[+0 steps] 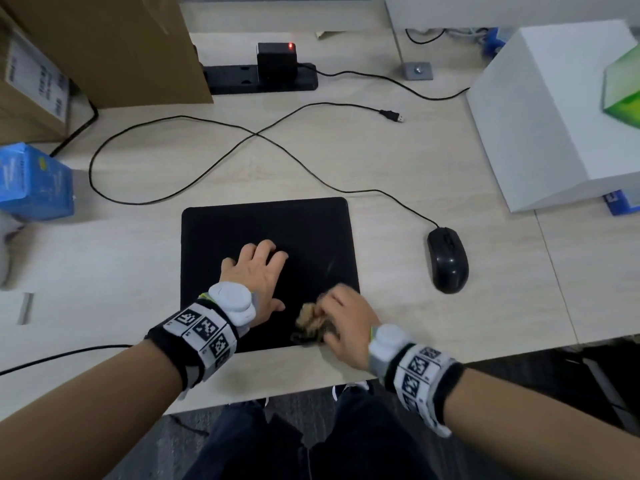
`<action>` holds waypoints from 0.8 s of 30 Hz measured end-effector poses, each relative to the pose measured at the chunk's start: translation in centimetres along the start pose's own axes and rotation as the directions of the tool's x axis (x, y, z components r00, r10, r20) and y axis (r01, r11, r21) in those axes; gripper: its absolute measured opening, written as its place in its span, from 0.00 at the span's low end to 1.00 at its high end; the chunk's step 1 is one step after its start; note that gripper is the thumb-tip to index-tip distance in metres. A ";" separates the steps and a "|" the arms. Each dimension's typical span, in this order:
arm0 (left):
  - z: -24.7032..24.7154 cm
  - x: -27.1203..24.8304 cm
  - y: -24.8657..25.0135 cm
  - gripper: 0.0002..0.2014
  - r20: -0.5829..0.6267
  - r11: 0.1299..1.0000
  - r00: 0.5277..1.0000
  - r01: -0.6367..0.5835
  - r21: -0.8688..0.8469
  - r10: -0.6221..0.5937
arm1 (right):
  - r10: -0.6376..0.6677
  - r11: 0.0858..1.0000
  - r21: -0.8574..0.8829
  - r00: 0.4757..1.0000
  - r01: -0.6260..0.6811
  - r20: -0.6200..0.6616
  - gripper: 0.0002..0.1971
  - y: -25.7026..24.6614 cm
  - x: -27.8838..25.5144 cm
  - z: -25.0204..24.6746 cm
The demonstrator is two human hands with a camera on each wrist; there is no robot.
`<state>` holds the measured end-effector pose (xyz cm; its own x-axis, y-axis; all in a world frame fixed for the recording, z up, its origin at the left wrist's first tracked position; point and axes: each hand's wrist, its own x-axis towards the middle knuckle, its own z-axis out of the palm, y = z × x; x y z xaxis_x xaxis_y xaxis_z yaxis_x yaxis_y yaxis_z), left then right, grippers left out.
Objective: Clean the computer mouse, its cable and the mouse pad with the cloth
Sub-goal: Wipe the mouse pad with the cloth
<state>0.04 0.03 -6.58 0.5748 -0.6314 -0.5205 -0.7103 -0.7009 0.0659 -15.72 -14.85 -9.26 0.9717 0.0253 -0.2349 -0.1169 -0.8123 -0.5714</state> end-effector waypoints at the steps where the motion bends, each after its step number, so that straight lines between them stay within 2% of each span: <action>1: 0.2 0.0 0.1 0.41 0.000 1.000 1.000 0.004 0.007 -0.004 | -0.006 1.000 0.003 1.000 0.006 0.021 0.18 0.0 -0.9 0.1; 5: 0.7 -0.2 0.6 0.42 0.003 0.999 1.000 0.028 0.020 -0.028 | -0.039 0.999 0.019 0.997 0.037 0.074 0.18 0.6 0.5 -0.7; 7: 0.6 0.0 0.8 0.42 -0.001 0.999 0.999 0.034 0.028 -0.034 | 0.039 0.999 0.032 0.999 -0.039 -0.004 0.17 1.2 3.1 -1.6; 10: 0.1 0.3 0.8 0.43 -0.017 0.999 1.000 0.026 0.030 -0.025 | 0.191 0.981 0.039 0.969 -0.188 -0.156 0.16 1.9 7.6 -3.7; 14: -0.1 0.1 1.3 0.43 -0.012 0.998 0.999 0.039 0.048 -0.039 | 0.312 0.950 0.077 0.925 -0.302 -0.219 0.17 2.6 12.5 -6.1; 16: 0.0 -0.2 1.5 0.43 -0.018 0.997 0.999 0.046 0.057 -0.045 | 0.346 0.938 0.089 0.919 -0.334 -0.191 0.16 2.7 13.1 -6.5; 19: 0.3 -0.1 1.1 0.43 0.001 0.998 0.999 0.043 0.046 -0.043 | 0.296 0.955 0.049 0.953 -0.293 -0.066 0.17 2.3 11.8 -6.7; 21: 0.1 0.1 1.1 0.43 0.022 0.998 0.999 0.041 0.054 -0.042 | 0.224 0.974 0.005 0.973 -0.225 0.047 0.17 2.1 8.8 -6.5; 24: -0.1 0.2 1.0 0.43 0.035 0.997 0.998 0.050 0.051 -0.051 | 0.141 0.990 0.004 0.977 -0.144 0.161 0.16 1.5 3.0 -5.1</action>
<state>-0.55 -0.84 -6.51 0.5961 -0.5826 -0.5525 -0.7005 -0.7137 -0.0032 -11.92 -18.95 -6.84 0.8994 0.0038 -0.4371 -0.2563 -0.8054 -0.5344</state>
